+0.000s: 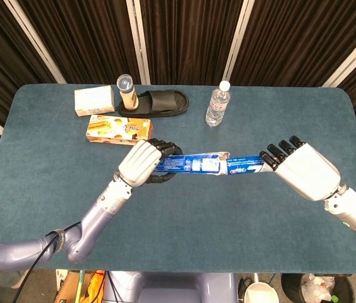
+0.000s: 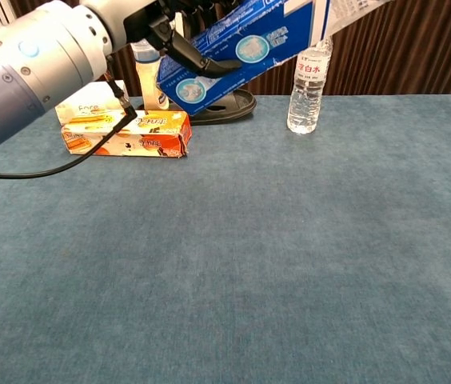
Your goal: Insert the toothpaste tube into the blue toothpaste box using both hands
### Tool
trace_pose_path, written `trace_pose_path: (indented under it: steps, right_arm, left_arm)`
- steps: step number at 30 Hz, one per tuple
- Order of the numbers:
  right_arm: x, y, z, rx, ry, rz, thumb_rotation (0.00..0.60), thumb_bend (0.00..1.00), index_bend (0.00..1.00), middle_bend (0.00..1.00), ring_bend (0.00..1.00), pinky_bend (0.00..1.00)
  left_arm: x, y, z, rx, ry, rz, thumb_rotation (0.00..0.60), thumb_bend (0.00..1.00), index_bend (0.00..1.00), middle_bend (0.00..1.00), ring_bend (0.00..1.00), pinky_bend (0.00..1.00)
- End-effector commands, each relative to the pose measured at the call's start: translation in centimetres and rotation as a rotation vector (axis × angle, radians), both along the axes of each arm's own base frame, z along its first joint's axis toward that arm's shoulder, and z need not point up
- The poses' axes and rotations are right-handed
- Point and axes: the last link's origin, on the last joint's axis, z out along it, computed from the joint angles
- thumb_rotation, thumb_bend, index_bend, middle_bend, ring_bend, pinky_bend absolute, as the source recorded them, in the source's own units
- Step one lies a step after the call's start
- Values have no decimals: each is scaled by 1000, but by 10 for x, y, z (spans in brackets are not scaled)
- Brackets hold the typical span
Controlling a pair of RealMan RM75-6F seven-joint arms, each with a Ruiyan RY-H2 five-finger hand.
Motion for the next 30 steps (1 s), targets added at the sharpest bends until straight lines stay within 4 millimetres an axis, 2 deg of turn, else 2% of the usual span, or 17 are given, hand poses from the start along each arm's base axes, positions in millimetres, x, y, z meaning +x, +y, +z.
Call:
trace_pose_path:
  steps: [1,21,30]
  right_arm:
    - [-2,1,0,1,8,5,600,561,853,765,710,781]
    - [-12,-4,2,-46,37,-39,600,561,853,765,710,781]
    - [-9,-2,-2,-42,64,-17,600,561,853,765,710,781]
  left_arm:
    - [5,0,-1,-14,13,2,600,401,425,550,528,551]
    - [21,-9,-7,-63,8,32,600,400,423,549,525,551]
    - [30,-9,-7,-68,-8,45,600,400,422,547,525,558]
